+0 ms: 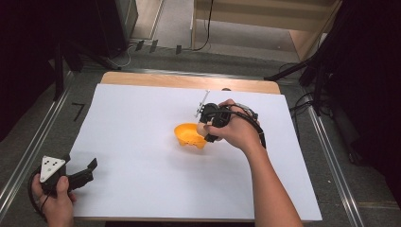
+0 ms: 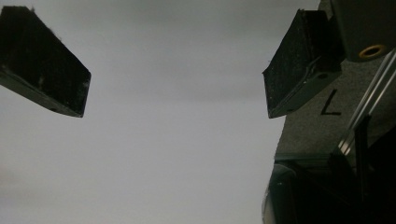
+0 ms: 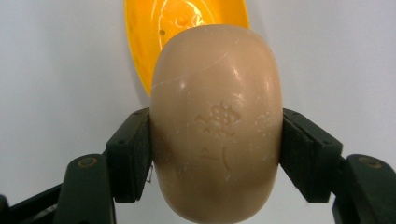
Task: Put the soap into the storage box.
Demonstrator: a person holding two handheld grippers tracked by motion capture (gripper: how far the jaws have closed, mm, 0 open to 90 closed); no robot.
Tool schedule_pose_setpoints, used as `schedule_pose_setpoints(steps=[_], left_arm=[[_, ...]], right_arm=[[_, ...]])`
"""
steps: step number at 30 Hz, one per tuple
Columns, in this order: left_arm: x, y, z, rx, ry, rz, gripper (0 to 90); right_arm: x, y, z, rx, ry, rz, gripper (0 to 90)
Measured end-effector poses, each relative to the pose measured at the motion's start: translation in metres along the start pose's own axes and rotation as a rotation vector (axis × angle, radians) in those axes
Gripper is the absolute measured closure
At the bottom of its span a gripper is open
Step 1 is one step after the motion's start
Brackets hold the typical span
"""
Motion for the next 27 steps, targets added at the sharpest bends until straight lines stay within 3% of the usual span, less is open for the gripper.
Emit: schedule_pose_setpoints(steps=[16, 27], left_arm=[[-0.001, 0.0, 0.0, 0.004, -0.004, 0.005, 7.7], [-0.001, 0.0, 0.0, 0.005, -0.006, 0.009, 7.7]], right_arm=[[0.003, 0.035, -0.011, 0.02, 0.0, 0.105, 32.7], [0.002, 0.044, -0.022, 0.003, 0.028, 0.122, 32.7]])
Point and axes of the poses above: each handheld gripper's, and its own axes: z roughly backward along the jaws, y roughly out of its top, x roughly to its right, the point moved 6 cm from there along -z, roughly forward along the jaws, and after that the axes turned 14 degrees about z, right-handed, at the moved point
